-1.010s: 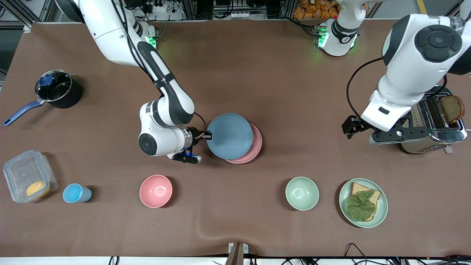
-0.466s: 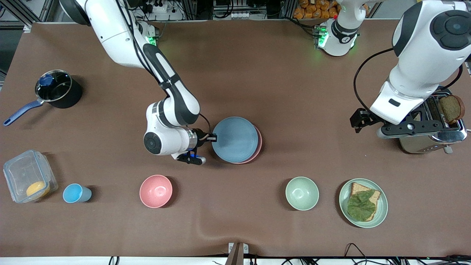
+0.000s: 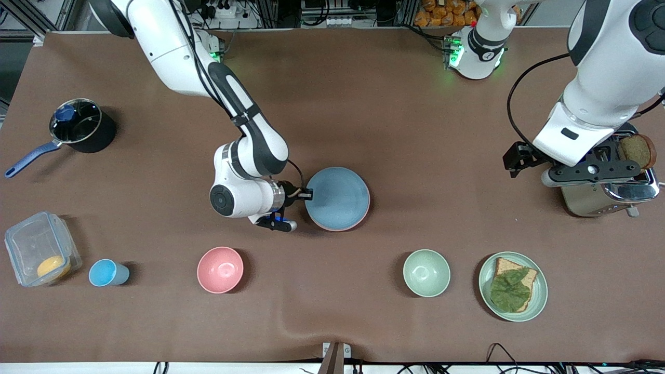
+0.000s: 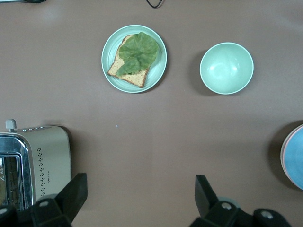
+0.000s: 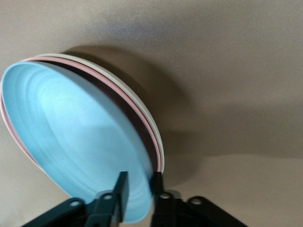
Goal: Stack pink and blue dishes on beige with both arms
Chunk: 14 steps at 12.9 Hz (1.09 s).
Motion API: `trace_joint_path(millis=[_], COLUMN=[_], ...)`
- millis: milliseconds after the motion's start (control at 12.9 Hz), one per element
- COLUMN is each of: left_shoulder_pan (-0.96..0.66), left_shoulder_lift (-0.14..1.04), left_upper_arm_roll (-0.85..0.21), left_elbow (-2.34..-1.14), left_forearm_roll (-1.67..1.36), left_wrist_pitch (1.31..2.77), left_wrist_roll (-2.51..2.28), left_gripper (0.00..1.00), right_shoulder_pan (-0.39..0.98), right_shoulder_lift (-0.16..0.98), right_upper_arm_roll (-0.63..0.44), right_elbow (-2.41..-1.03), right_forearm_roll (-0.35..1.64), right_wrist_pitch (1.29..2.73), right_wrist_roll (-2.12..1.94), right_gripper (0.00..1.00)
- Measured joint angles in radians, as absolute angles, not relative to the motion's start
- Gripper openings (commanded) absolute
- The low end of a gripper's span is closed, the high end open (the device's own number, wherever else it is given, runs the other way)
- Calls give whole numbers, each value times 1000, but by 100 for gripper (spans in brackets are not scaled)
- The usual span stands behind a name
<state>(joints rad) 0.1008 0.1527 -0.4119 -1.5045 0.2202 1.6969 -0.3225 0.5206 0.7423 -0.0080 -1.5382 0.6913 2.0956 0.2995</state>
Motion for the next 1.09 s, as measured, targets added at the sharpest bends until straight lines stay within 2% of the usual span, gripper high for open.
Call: trace_joint_path(millis=[389,699,1088], left_shoulder_pan=[101,114,7], left_shoulder_lift=[153,143,85], left_upper_arm_roll=[-413,-408,-220], left_elbow=[-1502,-1489,-1484], left_forearm_roll=[217,187,124], left_wrist_pitch=[1679,1666,1634], left_wrist_roll=[-318,-318,-228], left_gripper=[100,100,100], right_shoulder_pan=[519,450,300], right_shoulder_lift=[742,725,629], right_upper_arm_roll=[-22,-53,-72], right_elbow=[-1519,-1487,-1476], right_forearm_roll=[692,672,471], right_wrist_pitch=[2128,1999,1778], right_wrist_roll=[297,289,234], right_gripper=[100,100,100])
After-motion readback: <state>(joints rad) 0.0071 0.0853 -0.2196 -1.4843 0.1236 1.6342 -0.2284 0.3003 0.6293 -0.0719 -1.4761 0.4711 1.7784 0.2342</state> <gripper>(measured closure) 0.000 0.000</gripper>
